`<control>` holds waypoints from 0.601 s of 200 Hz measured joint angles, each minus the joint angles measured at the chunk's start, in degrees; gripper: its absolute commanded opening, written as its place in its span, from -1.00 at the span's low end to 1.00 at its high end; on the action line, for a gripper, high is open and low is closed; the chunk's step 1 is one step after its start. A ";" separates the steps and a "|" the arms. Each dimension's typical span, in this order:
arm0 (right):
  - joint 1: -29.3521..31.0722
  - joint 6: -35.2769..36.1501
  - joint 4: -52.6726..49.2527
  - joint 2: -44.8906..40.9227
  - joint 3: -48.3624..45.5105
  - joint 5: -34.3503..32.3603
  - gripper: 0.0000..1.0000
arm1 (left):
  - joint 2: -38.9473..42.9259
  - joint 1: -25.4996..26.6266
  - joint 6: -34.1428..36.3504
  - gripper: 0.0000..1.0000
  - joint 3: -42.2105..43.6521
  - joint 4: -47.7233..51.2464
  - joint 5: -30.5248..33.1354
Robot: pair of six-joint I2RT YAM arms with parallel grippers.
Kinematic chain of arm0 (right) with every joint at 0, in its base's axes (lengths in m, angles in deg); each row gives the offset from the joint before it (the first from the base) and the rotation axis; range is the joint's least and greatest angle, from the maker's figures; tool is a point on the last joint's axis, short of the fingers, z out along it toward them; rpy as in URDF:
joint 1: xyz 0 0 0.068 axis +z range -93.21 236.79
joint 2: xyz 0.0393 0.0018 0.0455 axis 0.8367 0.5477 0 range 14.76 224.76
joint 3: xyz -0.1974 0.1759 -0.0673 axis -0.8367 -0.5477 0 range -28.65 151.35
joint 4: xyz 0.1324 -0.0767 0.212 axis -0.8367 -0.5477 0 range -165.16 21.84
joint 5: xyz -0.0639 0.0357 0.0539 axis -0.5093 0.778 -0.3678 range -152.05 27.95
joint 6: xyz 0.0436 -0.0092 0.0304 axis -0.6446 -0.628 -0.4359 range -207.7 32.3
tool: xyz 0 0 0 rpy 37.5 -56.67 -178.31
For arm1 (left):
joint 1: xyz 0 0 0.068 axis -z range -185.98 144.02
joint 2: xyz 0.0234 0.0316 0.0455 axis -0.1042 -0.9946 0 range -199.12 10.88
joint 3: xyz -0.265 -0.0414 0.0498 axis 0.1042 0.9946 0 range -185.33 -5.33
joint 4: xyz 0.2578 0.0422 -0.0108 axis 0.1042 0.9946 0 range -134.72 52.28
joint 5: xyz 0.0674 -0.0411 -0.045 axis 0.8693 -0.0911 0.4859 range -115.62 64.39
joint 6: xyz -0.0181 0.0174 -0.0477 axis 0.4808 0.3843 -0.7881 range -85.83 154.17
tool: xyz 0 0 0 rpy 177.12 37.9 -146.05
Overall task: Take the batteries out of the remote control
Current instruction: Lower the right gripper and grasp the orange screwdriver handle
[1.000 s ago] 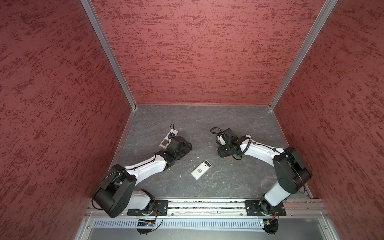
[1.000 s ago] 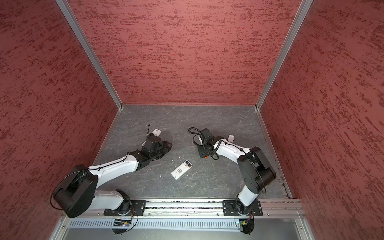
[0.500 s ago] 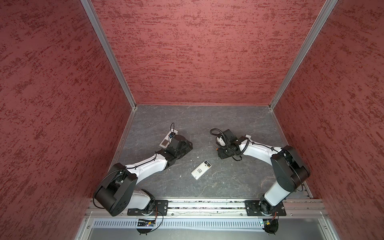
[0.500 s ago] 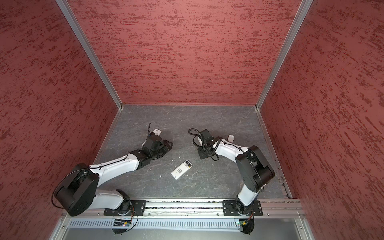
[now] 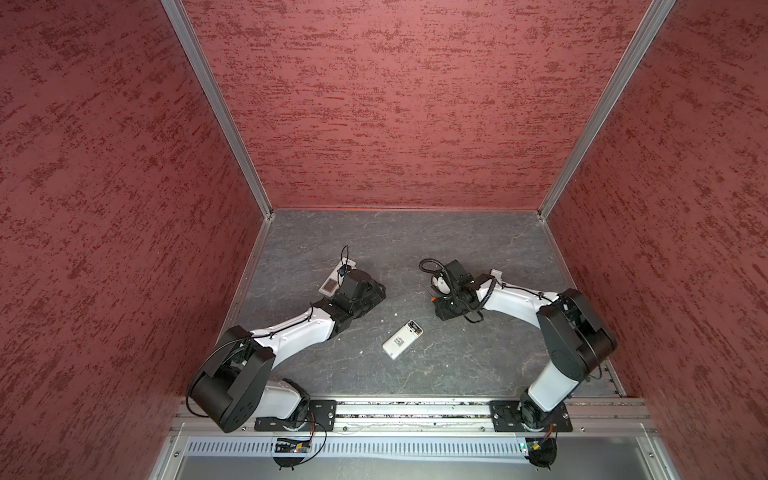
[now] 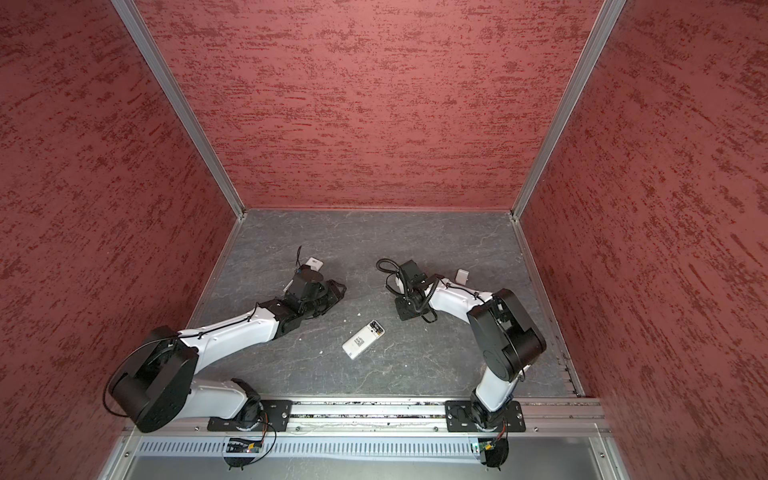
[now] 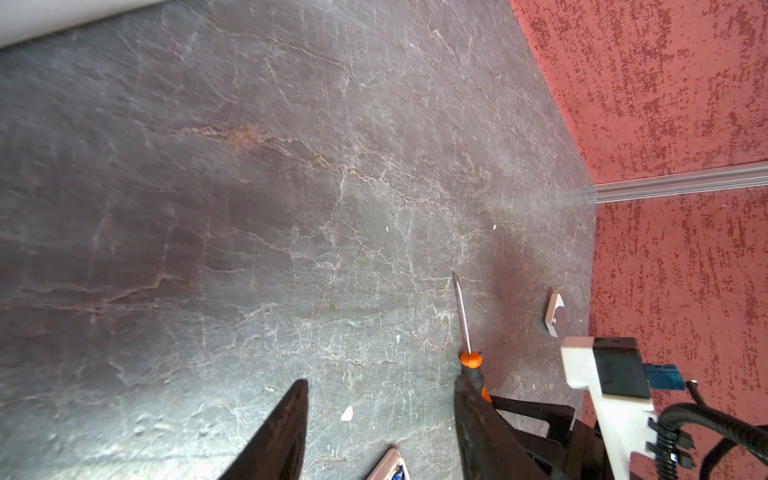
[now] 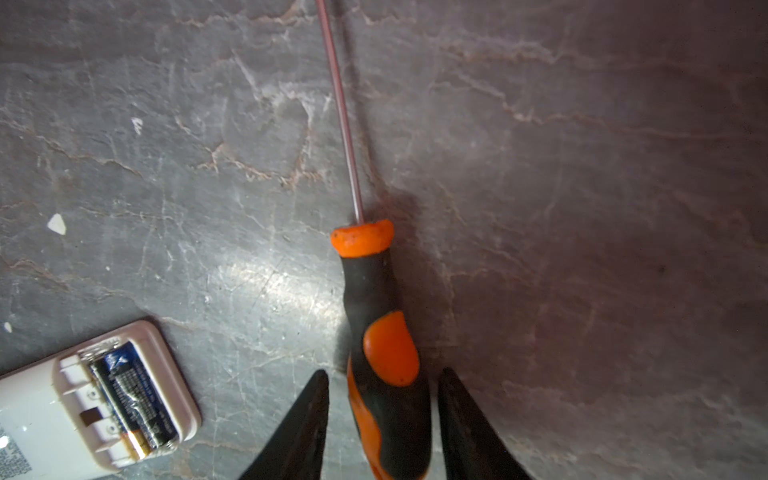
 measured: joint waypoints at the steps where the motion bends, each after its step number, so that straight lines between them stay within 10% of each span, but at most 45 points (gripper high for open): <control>1: 0.00 0.00 0.00 0.02 0.00 0.00 -0.10 | 0.00 0.00 0.00 0.12 0.00 0.00 0.00; 120: -0.02 0.68 -0.39 -0.22 0.02 0.98 -0.74 | -3.78 0.00 -0.22 0.12 -1.66 -2.54 -2.23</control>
